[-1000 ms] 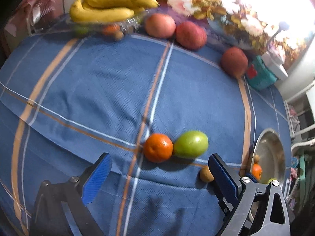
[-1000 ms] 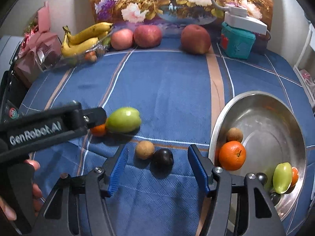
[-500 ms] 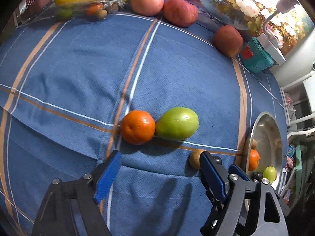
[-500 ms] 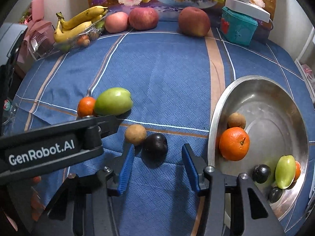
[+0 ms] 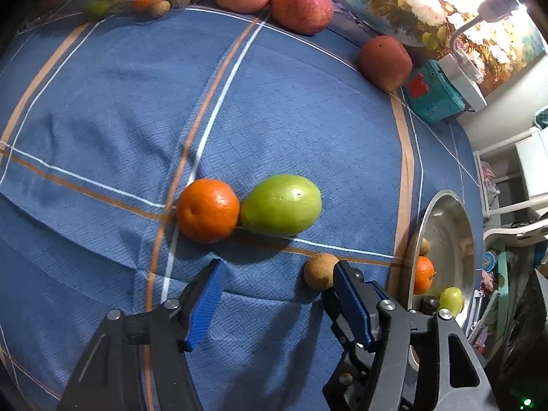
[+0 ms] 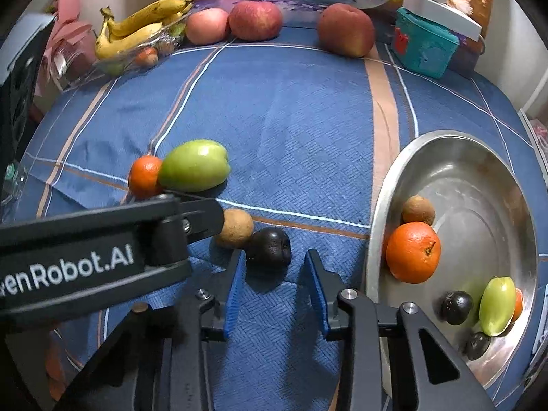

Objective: Organize fruits
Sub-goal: 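Grasp another dark plum with the right tool while the left tool grasps a kiwi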

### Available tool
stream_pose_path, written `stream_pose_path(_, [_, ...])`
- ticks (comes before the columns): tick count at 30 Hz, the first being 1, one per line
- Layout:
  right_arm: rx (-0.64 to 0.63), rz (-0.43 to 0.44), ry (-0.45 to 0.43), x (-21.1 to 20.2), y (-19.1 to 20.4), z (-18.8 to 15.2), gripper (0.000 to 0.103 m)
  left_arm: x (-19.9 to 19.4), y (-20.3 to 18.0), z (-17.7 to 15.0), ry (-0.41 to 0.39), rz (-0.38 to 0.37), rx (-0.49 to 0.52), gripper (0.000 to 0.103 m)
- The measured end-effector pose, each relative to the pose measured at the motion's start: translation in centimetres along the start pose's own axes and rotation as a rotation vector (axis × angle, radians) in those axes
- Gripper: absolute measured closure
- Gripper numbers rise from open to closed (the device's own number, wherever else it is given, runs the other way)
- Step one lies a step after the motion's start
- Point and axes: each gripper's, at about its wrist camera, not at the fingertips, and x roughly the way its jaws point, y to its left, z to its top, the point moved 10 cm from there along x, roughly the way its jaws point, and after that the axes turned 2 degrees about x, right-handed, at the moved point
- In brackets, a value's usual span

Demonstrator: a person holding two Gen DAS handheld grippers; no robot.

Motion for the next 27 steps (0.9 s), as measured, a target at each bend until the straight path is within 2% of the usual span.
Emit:
stream_pose_path(4, [-0.013, 0.003, -0.002, 0.0, 0.2, 0.2, 0.071, 0.5, -0.5, 0.1, 0.002, -0.003, 0.002, 0.035])
stream_pose_path(7, [-0.014, 0.013, -0.005, -0.1, 0.2, 0.4, 0.075, 0.7, -0.3, 0.1, 0.005, -0.008, -0.003, 0.04])
stream_pose_path(22, [0.031, 0.036, -0.006, -0.9, -0.6, 0.0, 0.075, 1.6, -1.5, 0.1, 0.016, -0.083, -0.01, 0.04])
stream_pose_path(27, [0.043, 0.038, 0.002, -1.1, -0.9, -0.6, 0.075, 2.3, -2.5, -0.1, 0.016, -0.084, 0.015, 0.05])
